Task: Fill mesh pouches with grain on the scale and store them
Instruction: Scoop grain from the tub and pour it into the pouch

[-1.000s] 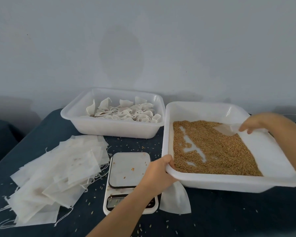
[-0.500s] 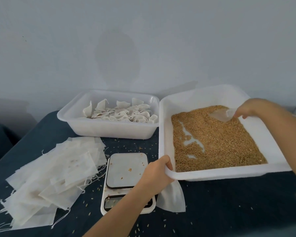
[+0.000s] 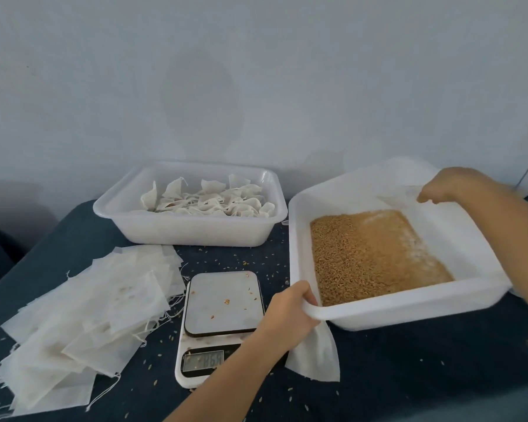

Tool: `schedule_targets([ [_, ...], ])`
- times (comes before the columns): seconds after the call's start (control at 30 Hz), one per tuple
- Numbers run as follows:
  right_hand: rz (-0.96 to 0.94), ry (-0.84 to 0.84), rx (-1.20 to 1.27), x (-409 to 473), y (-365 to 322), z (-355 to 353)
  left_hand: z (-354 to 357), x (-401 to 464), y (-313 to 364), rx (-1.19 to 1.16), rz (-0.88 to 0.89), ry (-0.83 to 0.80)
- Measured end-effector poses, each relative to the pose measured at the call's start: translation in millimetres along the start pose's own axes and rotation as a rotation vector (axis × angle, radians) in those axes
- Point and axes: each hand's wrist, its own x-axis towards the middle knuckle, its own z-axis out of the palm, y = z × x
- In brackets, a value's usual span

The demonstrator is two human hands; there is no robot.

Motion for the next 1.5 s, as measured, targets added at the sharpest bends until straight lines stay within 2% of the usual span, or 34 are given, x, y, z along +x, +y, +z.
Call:
schedule_targets([
  [0.4, -0.022, 0.009, 0.216, 12.8, 24.9, 63.1, -18.3, 2.9, 18.1, 0.216, 0.095, 0.054],
  [0.67, 0.028, -0.079, 0.284, 15.7, 18.2, 105.3, -15.9, -0.7, 25.9, 0.268, 0.120, 0.031],
  [0.73, 0.018, -0.090, 0.263, 15.9, 18.7, 113.5, -17.6, -0.6, 25.5, 0.265, 0.119, 0.026],
  [0.83, -0.023, -0.014, 0.151, 11.5, 13.5, 112.3, -22.9, -5.0, 21.8, 0.234, 0.120, -0.038],
  [0.93, -0.087, 0.027, 0.149, -1.9, -1.2, 97.3, -39.7, -14.0, 14.5, 0.251, 0.123, -0.077],
  [1.0, -0.182, -0.042, 0.222, -17.4, -10.6, 86.2, -59.2, -20.2, 7.0, 0.258, 0.101, -0.033],
  [1.07, -0.269, -0.199, 0.293, -39.0, -15.2, 77.1, -80.6, -27.5, 0.4, 0.280, 0.092, 0.005],
  [1.2, -0.374, -0.406, 0.250, -77.5, -9.5, 65.7, -112.1, -42.2, -4.6, 0.331, 0.097, 0.055],
  [1.5, -0.392, -0.441, 0.099, -89.2, 13.7, 51.1, -157.9, -52.7, -7.5, 0.519, 0.114, 0.215],
])
